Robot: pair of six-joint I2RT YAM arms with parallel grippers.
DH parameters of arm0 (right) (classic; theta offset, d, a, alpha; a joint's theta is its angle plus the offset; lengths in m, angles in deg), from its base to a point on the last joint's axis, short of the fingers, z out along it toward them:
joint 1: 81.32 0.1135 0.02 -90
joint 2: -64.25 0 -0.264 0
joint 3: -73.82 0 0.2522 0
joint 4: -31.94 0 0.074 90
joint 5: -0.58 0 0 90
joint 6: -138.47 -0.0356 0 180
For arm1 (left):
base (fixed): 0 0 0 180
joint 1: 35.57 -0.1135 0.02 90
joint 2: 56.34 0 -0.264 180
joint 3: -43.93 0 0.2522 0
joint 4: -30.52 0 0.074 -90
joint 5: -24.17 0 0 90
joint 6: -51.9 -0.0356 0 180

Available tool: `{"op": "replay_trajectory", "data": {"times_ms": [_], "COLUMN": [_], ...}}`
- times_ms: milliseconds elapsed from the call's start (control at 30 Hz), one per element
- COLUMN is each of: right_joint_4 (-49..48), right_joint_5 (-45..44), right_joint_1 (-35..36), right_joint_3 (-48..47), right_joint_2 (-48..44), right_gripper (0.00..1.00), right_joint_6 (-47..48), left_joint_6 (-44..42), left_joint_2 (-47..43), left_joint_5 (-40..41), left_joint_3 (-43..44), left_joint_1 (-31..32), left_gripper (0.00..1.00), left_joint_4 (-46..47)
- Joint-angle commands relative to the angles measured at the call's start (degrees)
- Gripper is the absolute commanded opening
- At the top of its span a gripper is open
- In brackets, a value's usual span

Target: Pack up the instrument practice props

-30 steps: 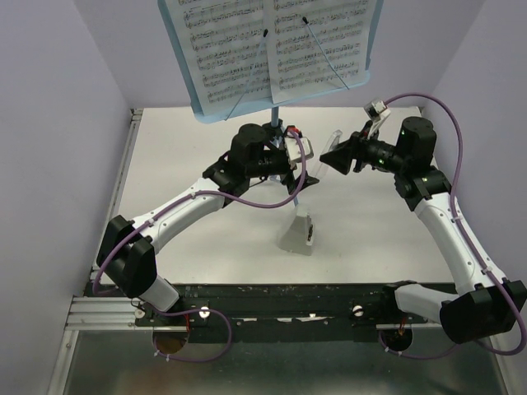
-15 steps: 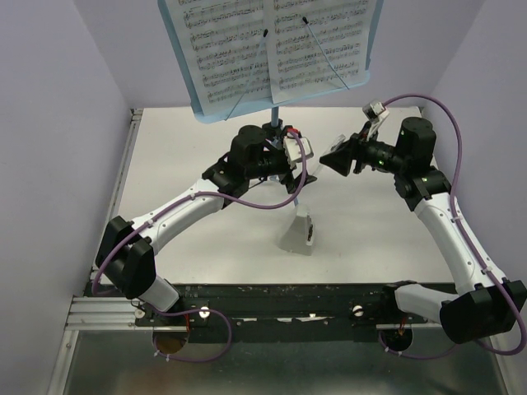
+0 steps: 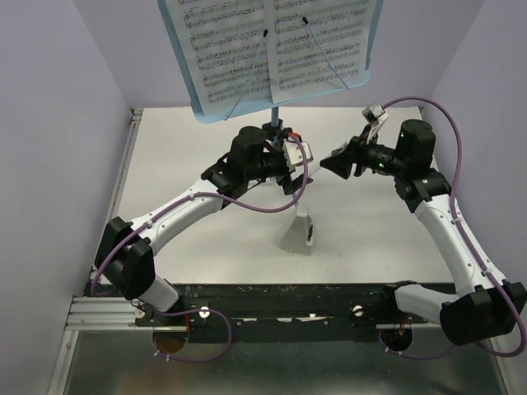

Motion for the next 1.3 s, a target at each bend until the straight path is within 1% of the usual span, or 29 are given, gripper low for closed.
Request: {"op": "replay_trajectory", "data": {"times_ms": [0,167,233,300,400,467,633,700,800,900,1033,1267], "right_joint_4": [2.9,9.9,11.7,12.8,14.3,15.5,21.9,23.5,23.3,22.0,21.7,15.0], "right_joint_5": [1.3,6.0,8.8,10.4,10.8,10.9,12.2,12.4,12.3,11.9,11.6,7.8], "right_joint_1": [-2.3,-3.8,-3.7,-3.7,-3.3,-3.0,-2.4,-1.5,0.6,2.4,4.2,7.5], "right_joint_3": [-2.3,-4.9,-3.9,-1.8,2.7,5.9,11.9,14.2,17.5,19.4,19.8,21.7], "right_joint_2": [-0.3,0.6,-0.3,-1.7,-4.3,-6.5,-10.2,-11.7,-14.0,-14.8,-13.9,-13.1], "right_gripper": [0.0,0.0,0.0,0.0,0.0,0.0,0.0,0.0,0.0,0.0,0.0,0.0], "right_joint_6": [3.5,16.0,21.5,26.4,34.7,40.4,52.0,54.7,56.4,56.9,57.3,53.2], "left_joint_6": [-11.3,-21.3,-26.1,-30.3,-29.5,-31.0,-28.8,-27.3,-25.7,-29.3,-29.7,-23.7], "left_joint_2": [-3.0,-2.7,-2.6,-3.2,-4.4,-4.5,-2.4,-2.0,-1.2,0.2,1.6,0.5], "left_joint_5": [-5.0,-16.4,-20.4,-22.2,-22.8,-22.5,-23.5,-23.8,-24.4,-23.5,-21.7,-21.2], "left_joint_3": [1.8,8.7,10.1,9.3,4.5,1.9,2.3,1.7,1.9,3.1,4.6,2.9], "left_joint_1": [-1.8,-6.9,-8.0,-7.8,-7.6,-7.6,-7.5,-7.2,-6.3,-4.8,-3.9,-3.9], "left_gripper": [0.99,0.99,0.99,0.99,0.98,0.98,0.96,0.95,0.95,0.93,0.92,0.91], "left_joint_4": [-11.8,-33.3,-40.4,-44.4,-41.0,-39.7,-38.4,-36.5,-34.6,-35.7,-35.4,-32.5]}}
